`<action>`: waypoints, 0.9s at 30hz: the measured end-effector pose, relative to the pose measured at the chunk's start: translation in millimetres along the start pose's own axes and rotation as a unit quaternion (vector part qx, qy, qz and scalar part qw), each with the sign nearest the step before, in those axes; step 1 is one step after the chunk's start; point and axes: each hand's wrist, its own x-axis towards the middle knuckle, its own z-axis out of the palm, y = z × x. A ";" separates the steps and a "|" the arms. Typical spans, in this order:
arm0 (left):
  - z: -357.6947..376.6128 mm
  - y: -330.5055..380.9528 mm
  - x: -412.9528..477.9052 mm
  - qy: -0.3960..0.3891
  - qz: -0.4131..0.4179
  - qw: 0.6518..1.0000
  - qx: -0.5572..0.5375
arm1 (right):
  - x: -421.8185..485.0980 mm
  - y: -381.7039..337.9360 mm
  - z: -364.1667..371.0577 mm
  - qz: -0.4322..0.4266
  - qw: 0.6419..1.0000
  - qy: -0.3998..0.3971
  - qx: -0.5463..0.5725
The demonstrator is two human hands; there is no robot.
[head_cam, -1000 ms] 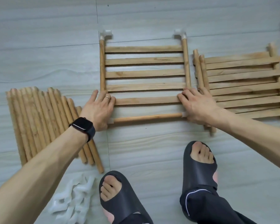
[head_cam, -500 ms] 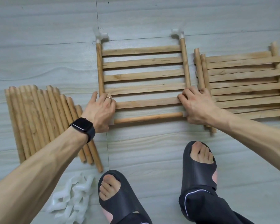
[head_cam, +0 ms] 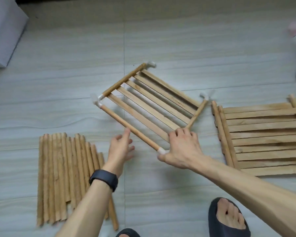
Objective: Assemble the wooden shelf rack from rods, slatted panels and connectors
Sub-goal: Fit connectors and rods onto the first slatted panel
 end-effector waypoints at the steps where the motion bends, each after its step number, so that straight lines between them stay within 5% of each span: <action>1: 11.6 -3.6 -5.4 -0.047 -0.008 0.998 -0.041 | 1.4 -12.5 -0.8 -0.006 0.999 -0.021 0.030; 5: 16.0 -3.1 6.6 0.029 0.000 0.985 -0.168 | -1.6 -32.3 -1.1 -0.083 0.977 -0.114 0.157; 8: -23.1 7.8 23.6 0.060 0.000 0.984 -0.166 | -4.8 -8.4 -4.5 -0.091 0.958 -0.061 0.264; 14: -117.8 61.9 41.5 0.042 0.065 0.997 0.023 | 11.3 56.9 -15.8 0.044 0.947 0.093 0.305; 20: -125.6 108.5 45.5 -0.139 0.099 0.947 0.271 | 33.7 74.0 -29.0 0.045 0.951 0.266 0.152; 22: -108.4 117.6 49.0 -0.193 0.092 0.922 0.323 | 42.6 80.9 -28.6 0.086 0.966 0.207 0.128; 25: -76.0 121.6 55.8 -0.241 0.072 0.896 0.365 | 47.3 97.7 -12.4 0.128 0.973 0.006 0.193; 27: -52.8 120.0 61.8 -0.217 0.092 0.880 0.413 | 42.4 108.4 2.9 0.139 0.960 -0.013 0.242</action>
